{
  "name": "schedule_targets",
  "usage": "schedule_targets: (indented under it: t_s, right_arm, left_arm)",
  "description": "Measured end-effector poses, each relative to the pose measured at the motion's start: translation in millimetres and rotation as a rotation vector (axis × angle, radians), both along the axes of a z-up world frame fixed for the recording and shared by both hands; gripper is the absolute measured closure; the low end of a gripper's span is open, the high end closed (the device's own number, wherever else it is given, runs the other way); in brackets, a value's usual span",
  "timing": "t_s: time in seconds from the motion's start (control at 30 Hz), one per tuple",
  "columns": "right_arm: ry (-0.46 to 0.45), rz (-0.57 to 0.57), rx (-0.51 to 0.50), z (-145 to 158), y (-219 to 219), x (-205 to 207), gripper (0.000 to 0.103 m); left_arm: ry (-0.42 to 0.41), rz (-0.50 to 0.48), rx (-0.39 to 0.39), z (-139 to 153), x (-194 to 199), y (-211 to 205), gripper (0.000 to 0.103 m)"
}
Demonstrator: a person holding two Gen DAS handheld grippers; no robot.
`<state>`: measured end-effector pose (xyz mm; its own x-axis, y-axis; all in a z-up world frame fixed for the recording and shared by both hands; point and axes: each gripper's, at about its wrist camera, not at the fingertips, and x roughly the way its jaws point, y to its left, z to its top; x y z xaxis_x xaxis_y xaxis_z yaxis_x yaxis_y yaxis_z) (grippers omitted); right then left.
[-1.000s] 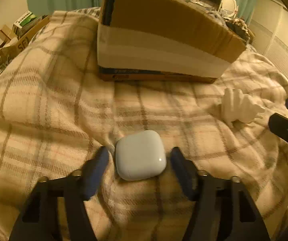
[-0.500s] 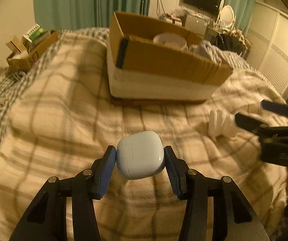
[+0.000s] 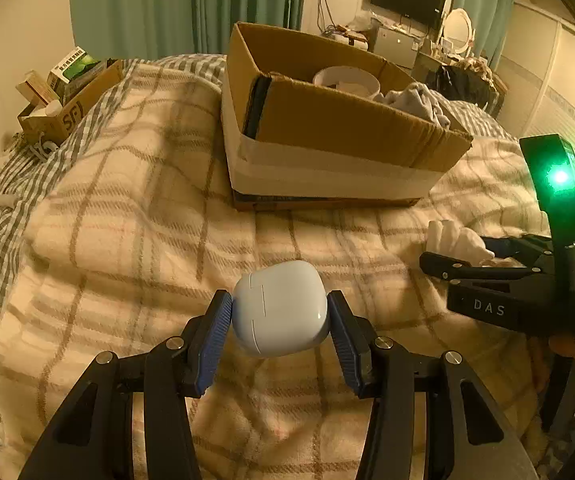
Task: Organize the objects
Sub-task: 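Grasp the white plush toy with the right tool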
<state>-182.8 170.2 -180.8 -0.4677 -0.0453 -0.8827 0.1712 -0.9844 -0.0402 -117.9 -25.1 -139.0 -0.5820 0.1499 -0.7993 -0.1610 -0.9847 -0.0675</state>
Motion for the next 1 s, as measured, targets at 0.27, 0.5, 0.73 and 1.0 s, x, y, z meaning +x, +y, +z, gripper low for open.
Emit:
schedule_targets:
  t_s: [0.27,0.5,0.73,1.0]
  right_arm:
    - [0.073,0.050,0.056,27,-9,36,0.042]
    - [0.155,0.050,-0.019,80,-5,83,0.042]
    - [0.234,0.099,-0.025,134,-10,107,0.042]
    - [0.327,0.156,-0.025,207,2,78,0.042]
  left_arm:
    - [0.002,0.007,-0.002,8,11,0,0.053]
    - [0.048,-0.030,0.015,47,34,7,0.053]
    - [0.101,-0.065,0.031,100,37,9,0.053]
    - [0.145,-0.142,0.057,164,-3,27,0.053]
